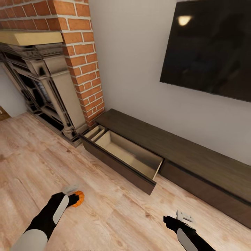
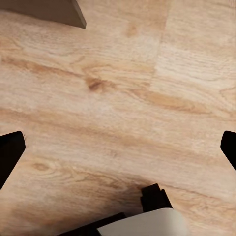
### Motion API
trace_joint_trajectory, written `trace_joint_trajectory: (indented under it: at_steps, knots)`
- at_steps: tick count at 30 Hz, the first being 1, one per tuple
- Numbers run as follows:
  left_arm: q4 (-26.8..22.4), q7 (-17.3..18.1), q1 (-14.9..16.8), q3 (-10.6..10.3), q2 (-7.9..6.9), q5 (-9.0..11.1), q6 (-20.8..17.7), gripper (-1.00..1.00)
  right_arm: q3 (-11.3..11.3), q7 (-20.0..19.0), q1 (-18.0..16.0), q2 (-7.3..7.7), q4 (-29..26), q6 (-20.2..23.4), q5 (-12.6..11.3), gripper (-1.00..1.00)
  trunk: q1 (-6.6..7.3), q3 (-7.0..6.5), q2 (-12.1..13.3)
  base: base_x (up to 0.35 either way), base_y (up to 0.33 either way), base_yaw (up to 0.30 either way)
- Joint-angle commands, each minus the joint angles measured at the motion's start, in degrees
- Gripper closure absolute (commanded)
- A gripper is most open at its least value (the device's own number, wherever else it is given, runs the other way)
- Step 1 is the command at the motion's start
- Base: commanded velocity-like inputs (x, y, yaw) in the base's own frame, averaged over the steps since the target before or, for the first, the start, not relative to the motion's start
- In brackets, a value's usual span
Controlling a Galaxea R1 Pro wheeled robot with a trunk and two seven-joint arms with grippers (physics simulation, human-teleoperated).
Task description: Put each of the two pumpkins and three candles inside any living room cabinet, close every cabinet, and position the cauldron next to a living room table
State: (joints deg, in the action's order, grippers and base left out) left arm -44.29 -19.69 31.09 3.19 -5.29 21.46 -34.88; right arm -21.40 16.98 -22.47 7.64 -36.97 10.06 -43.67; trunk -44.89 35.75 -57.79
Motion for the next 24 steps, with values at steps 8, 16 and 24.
trace_joint_trajectory:
  at_steps: [8,16,24]
  knots:
    - [7.7,-3.2,0.1,-0.1,-0.09,0.6,8.3,-1.0,-2.9,0.7,0.0,0.09,-0.1,0.1,-0.4,-1.0,1.76,-1.8,3.2,0.0,0.0,0.244]
    - [11.3,-3.1,0.0,-0.1,0.13,0.6,11.3,-1.0,-4.7,0.8,0.0,0.09,0.0,0.0,-0.4,-1.0,2.64,-2.92,4.8,0.0,0.0,0.244]
    - [11.8,-3.0,0.0,-1.2,1.11,-0.1,12.4,-1.0,-4.8,0.6,0.0,0.09,0.0,0.0,-0.4,-1.0,2.64,-3.29,4.8,-0.085,-0.011,0.233]
